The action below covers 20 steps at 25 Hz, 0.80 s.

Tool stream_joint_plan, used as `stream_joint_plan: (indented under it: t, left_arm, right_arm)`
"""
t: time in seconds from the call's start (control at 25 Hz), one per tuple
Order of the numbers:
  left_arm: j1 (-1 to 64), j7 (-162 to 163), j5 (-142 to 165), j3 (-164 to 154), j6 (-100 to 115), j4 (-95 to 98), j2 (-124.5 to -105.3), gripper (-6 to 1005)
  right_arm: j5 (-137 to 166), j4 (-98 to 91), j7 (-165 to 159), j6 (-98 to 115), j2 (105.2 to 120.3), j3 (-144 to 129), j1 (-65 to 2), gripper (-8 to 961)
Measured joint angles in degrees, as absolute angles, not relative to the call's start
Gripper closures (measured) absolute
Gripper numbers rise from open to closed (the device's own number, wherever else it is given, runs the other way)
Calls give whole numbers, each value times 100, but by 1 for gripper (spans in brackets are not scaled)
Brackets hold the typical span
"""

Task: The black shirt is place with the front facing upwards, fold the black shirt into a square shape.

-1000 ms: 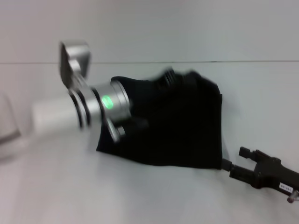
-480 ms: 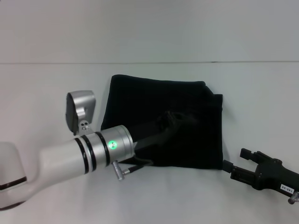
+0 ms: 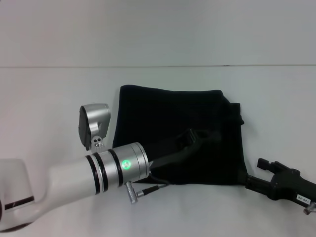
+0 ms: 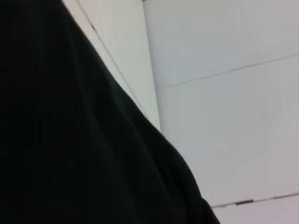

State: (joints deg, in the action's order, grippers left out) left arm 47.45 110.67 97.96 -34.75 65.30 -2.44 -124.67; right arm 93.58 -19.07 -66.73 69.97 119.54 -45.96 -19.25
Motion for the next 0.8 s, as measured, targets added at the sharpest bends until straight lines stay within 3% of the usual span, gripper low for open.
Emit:
stream_joint_plan:
  t: [0.04,0.52,0.8]
  left_arm:
    - [4735,10983,9793,-3474,6569,-267,-12468,969]
    - [4427,10497,9827,-3507,7291,-90,-12470,557]
    - [4344,10496,9821,-3700,6970,54,-12466,275]
  right_arm:
    - [9357,-1907,-6673,6960,11954,-4596,-1925,8]
    - [9326,-1902,-6671,6727,11961,-4243,-1863,8]
    - [9324,-1898,-6671,6764,11969,-3697,-1840,8]
